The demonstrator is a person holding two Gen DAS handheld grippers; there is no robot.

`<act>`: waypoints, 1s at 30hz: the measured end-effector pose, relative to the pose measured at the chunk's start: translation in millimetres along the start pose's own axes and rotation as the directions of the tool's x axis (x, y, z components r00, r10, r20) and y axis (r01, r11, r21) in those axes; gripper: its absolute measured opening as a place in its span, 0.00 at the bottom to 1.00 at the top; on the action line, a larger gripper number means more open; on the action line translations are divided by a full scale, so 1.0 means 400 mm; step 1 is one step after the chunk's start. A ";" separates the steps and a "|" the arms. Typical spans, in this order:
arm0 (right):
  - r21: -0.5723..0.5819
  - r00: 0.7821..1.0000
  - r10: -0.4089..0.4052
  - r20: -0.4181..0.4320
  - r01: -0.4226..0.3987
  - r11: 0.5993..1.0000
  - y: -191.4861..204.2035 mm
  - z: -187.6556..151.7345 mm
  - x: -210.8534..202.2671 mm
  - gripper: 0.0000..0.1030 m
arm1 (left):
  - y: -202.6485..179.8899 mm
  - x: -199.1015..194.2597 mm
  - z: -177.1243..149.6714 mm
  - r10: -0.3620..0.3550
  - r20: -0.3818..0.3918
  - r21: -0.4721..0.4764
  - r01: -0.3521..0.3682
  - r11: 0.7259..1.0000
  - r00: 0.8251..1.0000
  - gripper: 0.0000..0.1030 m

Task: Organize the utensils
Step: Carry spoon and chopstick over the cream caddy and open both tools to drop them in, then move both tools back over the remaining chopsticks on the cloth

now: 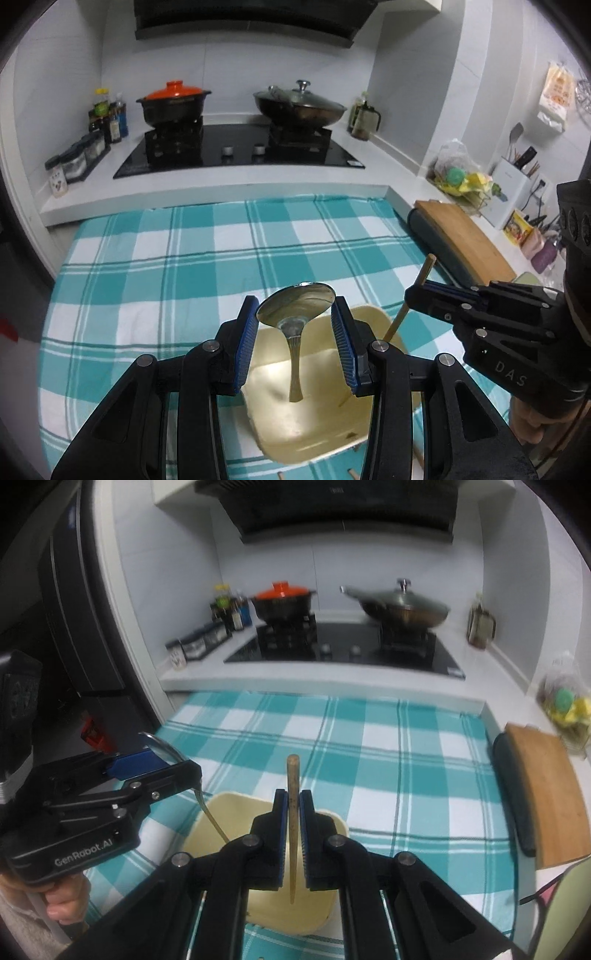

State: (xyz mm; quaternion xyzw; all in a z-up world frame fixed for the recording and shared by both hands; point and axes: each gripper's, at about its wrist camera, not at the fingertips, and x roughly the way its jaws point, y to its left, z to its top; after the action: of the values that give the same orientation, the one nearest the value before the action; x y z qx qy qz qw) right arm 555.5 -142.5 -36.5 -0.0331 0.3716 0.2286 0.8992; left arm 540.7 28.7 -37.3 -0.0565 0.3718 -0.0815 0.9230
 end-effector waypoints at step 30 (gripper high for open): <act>-0.064 0.964 -0.210 0.164 0.223 0.973 0.031 -0.409 -0.347 0.45 | -0.033 -0.311 -0.518 0.135 -0.072 0.150 -0.123 0.981 0.988 0.98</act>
State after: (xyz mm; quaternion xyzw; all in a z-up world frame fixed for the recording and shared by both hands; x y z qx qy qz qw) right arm 357.3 -222.7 -58.5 -0.0923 0.2844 0.1459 0.9430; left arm 306.8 30.8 -99.3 0.0384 0.4053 -0.0506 0.9120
